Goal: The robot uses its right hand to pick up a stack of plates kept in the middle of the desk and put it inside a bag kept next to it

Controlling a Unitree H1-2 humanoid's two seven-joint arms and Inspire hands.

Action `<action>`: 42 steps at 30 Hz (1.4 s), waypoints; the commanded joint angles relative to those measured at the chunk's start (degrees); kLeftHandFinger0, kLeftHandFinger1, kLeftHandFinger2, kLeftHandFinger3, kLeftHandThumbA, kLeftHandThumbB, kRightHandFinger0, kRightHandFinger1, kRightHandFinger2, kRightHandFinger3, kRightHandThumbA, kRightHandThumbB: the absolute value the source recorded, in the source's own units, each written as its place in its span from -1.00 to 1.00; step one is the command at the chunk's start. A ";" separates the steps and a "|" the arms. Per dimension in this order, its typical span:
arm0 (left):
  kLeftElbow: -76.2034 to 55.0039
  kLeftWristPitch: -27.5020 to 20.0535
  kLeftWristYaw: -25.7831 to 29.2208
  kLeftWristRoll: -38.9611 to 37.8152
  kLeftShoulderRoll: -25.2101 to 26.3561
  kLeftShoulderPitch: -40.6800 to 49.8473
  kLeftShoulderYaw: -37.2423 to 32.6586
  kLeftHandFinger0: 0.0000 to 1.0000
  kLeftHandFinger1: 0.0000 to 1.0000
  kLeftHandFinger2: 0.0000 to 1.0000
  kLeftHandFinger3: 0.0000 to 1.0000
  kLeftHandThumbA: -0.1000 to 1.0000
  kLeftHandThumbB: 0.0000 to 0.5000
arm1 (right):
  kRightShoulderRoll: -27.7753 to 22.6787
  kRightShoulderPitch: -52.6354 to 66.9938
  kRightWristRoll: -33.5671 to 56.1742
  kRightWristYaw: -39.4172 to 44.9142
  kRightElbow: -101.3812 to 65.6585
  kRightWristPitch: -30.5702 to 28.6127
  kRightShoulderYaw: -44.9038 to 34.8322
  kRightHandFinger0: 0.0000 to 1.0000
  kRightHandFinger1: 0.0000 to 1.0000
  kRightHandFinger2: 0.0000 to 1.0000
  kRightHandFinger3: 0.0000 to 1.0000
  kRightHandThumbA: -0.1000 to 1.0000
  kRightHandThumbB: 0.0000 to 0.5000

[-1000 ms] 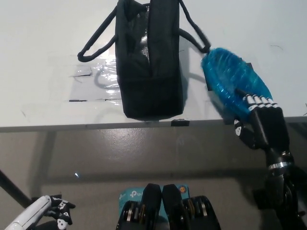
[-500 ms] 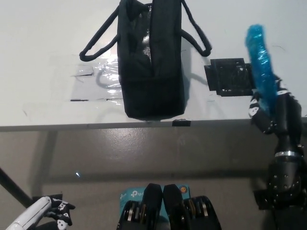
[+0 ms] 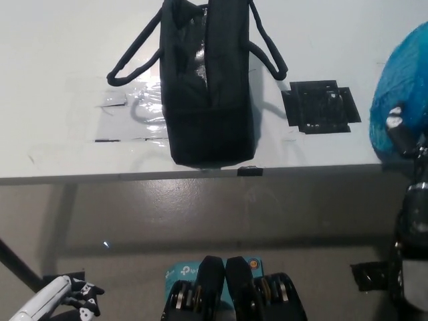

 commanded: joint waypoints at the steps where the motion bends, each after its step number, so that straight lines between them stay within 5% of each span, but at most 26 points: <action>1: -3.20 1.15 2.91 -0.53 2.08 0.58 0.82 0.54 0.51 0.50 0.46 -1.00 -1.00 | 2.14 -20.67 26.55 3.86 -16.28 12.41 -7.56 -1.00 -1.00 -0.59 -0.99 -1.00 -0.27; 9: -2.52 0.71 3.83 0.97 2.17 0.81 0.14 0.50 0.47 0.49 0.46 -1.00 -1.00 | 2.92 -29.30 24.60 4.16 -14.93 12.41 -1.50 -1.00 -1.00 -0.64 -1.00 -1.00 -0.09; 20: -2.96 1.15 3.34 0.76 2.14 0.77 0.11 0.52 0.51 0.52 0.50 -1.00 -1.00 | 2.43 -30.64 23.30 4.98 -15.54 12.41 3.63 -1.00 -1.00 -0.65 -1.00 -1.00 -0.15; 28: -3.14 1.15 3.18 1.03 2.01 0.84 0.20 0.51 0.51 0.51 0.47 -1.00 -1.00 | 5.19 -29.69 23.06 4.43 -15.39 12.41 10.19 -1.00 -1.00 -0.57 -0.99 -1.00 -0.37; 35: -2.93 1.15 3.45 0.59 2.35 0.84 -0.04 0.51 0.50 0.49 0.47 -1.00 -1.00 | 7.53 -28.37 20.42 5.41 -13.89 12.41 15.66 -1.00 -1.00 -0.75 -1.00 -1.00 -0.13; 38: -2.77 1.15 3.17 0.18 1.99 0.80 0.48 0.53 0.53 0.54 0.46 -1.00 -1.00 | 8.91 -27.23 18.64 4.48 -13.63 12.41 17.44 -1.00 -1.00 -0.99 -1.00 -1.00 -0.13; 42: -2.78 1.15 3.18 0.48 2.14 0.88 0.32 0.52 0.52 0.53 0.48 -1.00 -1.00 | 9.35 -25.14 17.85 4.18 -12.40 11.24 17.80 -1.00 -1.00 -1.00 -1.00 -1.00 0.12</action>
